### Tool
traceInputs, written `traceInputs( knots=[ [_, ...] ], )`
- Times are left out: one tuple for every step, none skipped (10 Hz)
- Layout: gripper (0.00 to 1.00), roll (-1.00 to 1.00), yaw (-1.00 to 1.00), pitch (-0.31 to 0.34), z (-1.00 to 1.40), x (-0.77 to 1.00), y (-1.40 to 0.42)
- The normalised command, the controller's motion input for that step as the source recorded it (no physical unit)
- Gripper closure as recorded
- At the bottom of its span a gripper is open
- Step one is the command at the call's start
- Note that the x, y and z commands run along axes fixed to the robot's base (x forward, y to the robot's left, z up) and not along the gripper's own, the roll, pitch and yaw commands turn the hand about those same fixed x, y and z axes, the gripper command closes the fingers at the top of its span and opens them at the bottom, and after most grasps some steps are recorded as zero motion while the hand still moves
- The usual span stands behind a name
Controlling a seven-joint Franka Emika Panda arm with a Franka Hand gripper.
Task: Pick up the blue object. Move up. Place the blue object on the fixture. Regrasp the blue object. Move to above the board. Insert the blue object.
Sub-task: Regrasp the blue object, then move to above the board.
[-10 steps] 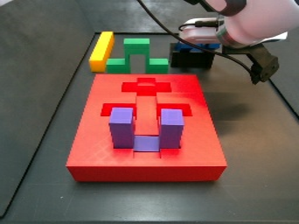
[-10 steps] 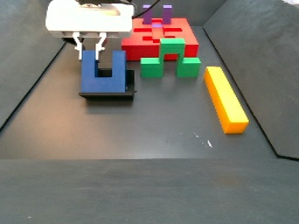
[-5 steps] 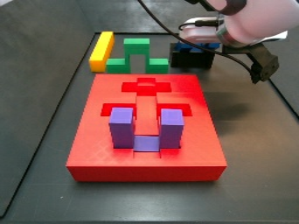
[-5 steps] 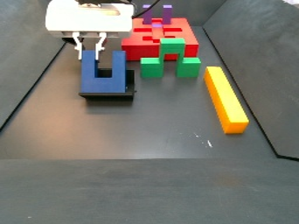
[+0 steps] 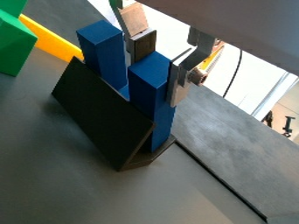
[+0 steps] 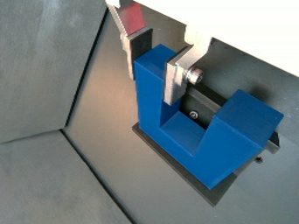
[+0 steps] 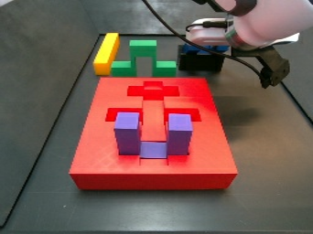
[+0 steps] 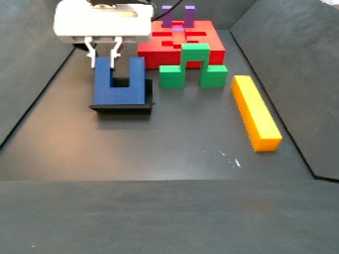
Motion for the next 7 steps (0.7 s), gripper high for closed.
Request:
traceInputs(
  knots=[
    [1.0,0.0,0.0,0.0,0.0,0.0,0.0],
    [1.0,0.0,0.0,0.0,0.0,0.0,0.0],
    [1.0,0.0,0.0,0.0,0.0,0.0,0.0],
    [1.0,0.0,0.0,0.0,0.0,0.0,0.0],
    [1.0,0.0,0.0,0.0,0.0,0.0,0.0],
    [1.0,0.0,0.0,0.0,1.4,0.0,0.0],
    [1.0,-0.04,-0.07,-0.018,1.4,0.0,-0.02]
  ],
)
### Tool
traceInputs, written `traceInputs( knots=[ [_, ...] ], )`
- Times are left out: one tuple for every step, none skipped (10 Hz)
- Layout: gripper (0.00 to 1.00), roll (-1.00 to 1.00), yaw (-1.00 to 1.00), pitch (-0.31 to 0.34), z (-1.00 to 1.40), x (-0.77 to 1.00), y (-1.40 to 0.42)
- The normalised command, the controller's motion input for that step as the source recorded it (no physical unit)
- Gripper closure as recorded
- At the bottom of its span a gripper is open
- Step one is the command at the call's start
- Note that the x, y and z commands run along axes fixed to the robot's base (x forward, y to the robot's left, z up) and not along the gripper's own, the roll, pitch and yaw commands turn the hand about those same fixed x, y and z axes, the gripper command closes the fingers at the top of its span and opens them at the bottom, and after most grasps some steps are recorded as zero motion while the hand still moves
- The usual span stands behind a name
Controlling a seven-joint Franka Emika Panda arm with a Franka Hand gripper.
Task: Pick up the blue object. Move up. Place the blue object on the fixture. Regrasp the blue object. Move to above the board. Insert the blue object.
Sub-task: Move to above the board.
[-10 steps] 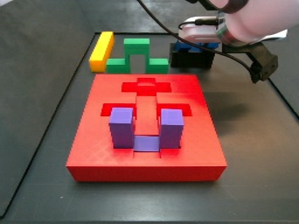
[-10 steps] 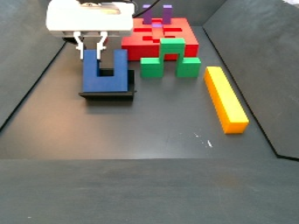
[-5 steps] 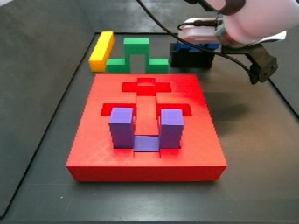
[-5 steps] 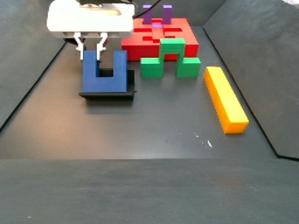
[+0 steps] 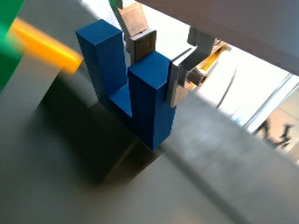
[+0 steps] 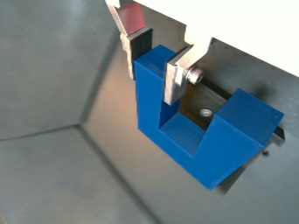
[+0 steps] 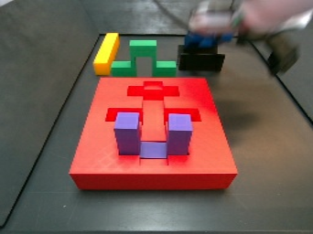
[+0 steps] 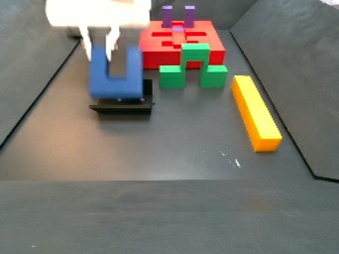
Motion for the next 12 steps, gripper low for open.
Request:
traceInputs(
  knots=[
    [1.0,-0.09,-0.08,-0.008,1.4,-0.03,-0.02],
    [1.0,-0.07,-0.07,0.001,1.4,-0.03,-0.01],
    [1.0,-0.05,-0.05,0.046,1.4,-0.02,-0.02],
    [1.0,-0.02,-0.04,0.075,1.4,-0.02,-0.03],
    [1.0,-0.01,-0.01,0.082,1.4,-0.01,-0.02],
    [1.0,0.0,0.0,0.094,0.78,0.0,-0.02],
    [1.0,0.0,0.02,0.114,0.3,0.03,-0.01],
    [1.0,-1.0,-0.06,0.086,0.3,-1.31,-1.4],
    [1.0,-1.0,-0.05,0.079,0.3,-1.32,-1.4],
    [1.0,-1.0,-0.04,0.042,0.3,-1.4,-1.33],
    [1.0,-1.0,-0.03,0.034,0.27,-1.4,-1.29],
    [1.0,-1.0,-0.03,0.033,0.28,-1.4,-1.28]
  ],
)
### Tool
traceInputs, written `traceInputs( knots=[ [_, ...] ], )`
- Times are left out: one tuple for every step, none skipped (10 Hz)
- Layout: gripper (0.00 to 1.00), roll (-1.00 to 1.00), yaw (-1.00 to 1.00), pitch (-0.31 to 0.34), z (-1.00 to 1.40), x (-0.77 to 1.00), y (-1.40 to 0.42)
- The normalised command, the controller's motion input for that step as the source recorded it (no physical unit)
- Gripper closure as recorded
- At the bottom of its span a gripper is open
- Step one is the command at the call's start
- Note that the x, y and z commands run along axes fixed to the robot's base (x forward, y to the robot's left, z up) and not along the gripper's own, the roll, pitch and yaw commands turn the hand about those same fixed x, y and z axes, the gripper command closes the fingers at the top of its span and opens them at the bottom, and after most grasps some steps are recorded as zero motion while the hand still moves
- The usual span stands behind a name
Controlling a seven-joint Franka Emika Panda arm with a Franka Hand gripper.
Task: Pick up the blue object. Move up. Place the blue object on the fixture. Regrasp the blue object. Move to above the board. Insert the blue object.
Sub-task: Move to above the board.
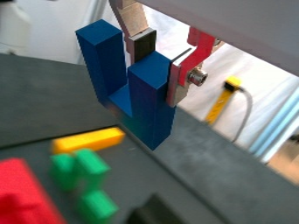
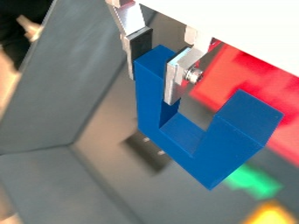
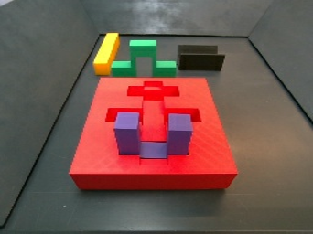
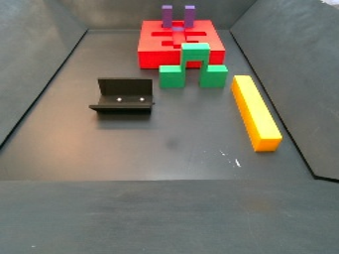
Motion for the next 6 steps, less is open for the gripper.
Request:
traceInputs(
  knots=[
    [1.0,-1.0,-0.02,0.032,0.27,-1.4,-1.25],
    [1.0,-1.0,-0.02,0.032,0.12,-0.67,-0.56],
    [1.0,-1.0,-0.02,0.03,0.07,-0.43,-0.33],
    [1.0,-1.0,-0.02,0.034,0.03,-0.17,-0.1],
    [1.0,-1.0,-0.02,0.027,0.02,-0.11,-0.04],
    [1.0,-1.0,-0.02,0.016,0.0,-0.08,-0.01]
  ],
)
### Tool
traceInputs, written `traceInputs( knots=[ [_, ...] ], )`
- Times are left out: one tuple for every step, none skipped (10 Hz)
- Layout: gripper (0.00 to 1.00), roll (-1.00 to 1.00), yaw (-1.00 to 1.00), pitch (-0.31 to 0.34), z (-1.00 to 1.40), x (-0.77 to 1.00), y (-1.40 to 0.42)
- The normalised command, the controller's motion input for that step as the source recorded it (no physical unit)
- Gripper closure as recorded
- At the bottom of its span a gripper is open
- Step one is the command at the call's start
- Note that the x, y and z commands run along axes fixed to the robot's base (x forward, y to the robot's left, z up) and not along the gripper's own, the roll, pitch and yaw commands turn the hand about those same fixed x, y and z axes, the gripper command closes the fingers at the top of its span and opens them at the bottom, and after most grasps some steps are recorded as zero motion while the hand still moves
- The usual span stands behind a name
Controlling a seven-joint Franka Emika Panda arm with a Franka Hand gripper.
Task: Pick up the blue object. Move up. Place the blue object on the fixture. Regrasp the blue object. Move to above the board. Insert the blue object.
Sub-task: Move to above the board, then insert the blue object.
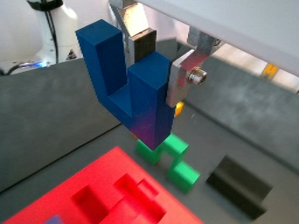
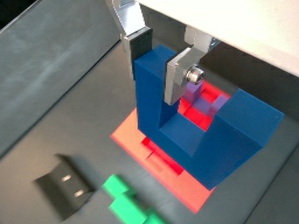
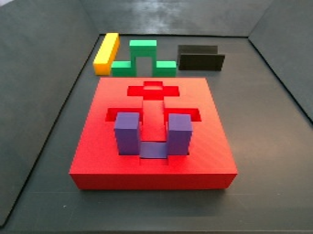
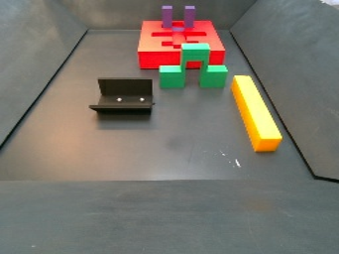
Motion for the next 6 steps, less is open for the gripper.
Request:
traceInputs(
  knots=[
    [1.0,-1.0,-0.02,0.004,0.01,-0.07,0.02],
    [1.0,-0.73,-0.01,-0.025,0.0,-0.07,0.03],
    [1.0,-0.51,-0.01,-0.041,0.0,-0.07,0.03],
    [1.0,-0.33,-0.01,-0.044,0.0,-0.06,0.02],
    [1.0,0.0,0.0,-0.001,-0.07,0.0,0.0],
    [1.0,0.01,-0.03,-0.057,-0.49,0.34,0.01]
  ],
)
